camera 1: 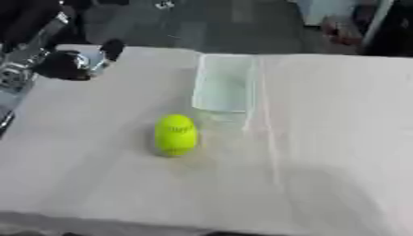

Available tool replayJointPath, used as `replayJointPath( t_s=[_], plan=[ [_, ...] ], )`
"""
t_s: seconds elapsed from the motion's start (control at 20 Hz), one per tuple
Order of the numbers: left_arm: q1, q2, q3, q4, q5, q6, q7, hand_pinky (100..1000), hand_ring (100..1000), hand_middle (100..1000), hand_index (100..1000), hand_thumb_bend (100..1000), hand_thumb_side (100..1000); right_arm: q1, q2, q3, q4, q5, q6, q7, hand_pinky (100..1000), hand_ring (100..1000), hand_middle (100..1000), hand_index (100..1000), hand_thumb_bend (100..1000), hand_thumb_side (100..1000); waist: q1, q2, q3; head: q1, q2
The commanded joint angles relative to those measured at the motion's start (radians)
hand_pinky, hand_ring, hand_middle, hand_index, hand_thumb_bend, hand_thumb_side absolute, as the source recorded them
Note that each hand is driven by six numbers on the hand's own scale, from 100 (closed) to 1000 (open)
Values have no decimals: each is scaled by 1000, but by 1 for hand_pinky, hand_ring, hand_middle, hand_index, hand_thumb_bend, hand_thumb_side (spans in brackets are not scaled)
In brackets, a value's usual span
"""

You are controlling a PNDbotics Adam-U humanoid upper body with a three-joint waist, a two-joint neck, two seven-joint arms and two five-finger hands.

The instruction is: Pick up objects on the table and place them in the box.

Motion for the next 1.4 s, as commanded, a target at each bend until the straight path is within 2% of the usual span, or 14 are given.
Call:
replayJointPath(
  t_s=[0.05,0.5,0.7,0.85,0.9,1.05,1.1,1.2,1.3,1.35,1.4],
  plan=[
    [-8,35,9,-19,-9,0,2,819,785,855,844,149,817,-2,-32,-5,-13,1,0,5,171,483,543,800,100,1000,2,-10,0,6,-9],
    [8,23,6,-37,-27,4,-19,823,787,860,859,139,830,-3,-33,-7,-13,-3,0,5,171,483,543,801,100,1000,3,-9,1,-10,-20],
    [-5,46,-7,-41,-48,6,-59,835,797,865,875,153,828,-1,-34,-6,-13,-2,1,6,171,483,544,801,100,1000,4,-11,1,-4,-9],
    [-47,101,-54,0,-61,-23,-173,840,802,877,881,153,824,-2,-39,-3,-13,-3,2,8,172,483,544,801,100,1000,8,-13,-3,11,-5],
    [-62,118,-73,20,-53,-44,-223,871,809,874,886,168,798,-4,-41,-3,-13,-4,3,8,171,483,544,801,100,1000,10,-13,-5,16,-5],
    [-112,148,-121,92,-18,-127,-392,887,812,868,901,205,784,-9,-45,0,-13,-7,7,10,171,483,544,802,100,1000,14,-13,-11,27,-4],
    [-134,154,-139,126,-4,-156,-454,886,817,881,909,243,775,-12,-46,2,-13,-8,9,11,171,483,544,802,100,1000,16,-12,-15,31,-3],
    [-187,154,-170,202,22,-201,-573,897,850,900,926,279,777,-16,-48,3,-13,-12,13,13,172,483,544,802,100,1000,18,-12,-20,37,-3],
    [-240,137,-197,282,36,-226,-686,918,888,919,944,323,771,-21,-50,4,-13,-16,16,15,172,483,544,803,100,1000,19,-12,-25,44,-3],
    [-267,123,-208,323,39,-233,-743,916,883,917,942,316,773,-24,-50,4,-13,-19,19,15,172,483,544,802,100,1000,20,-12,-27,47,-3],
    [-291,109,-214,359,43,-239,-791,931,910,933,948,375,748,-26,-51,4,-13,-22,21,15,172,483,544,803,100,1000,20,-11,-28,50,-3]
  ],
)
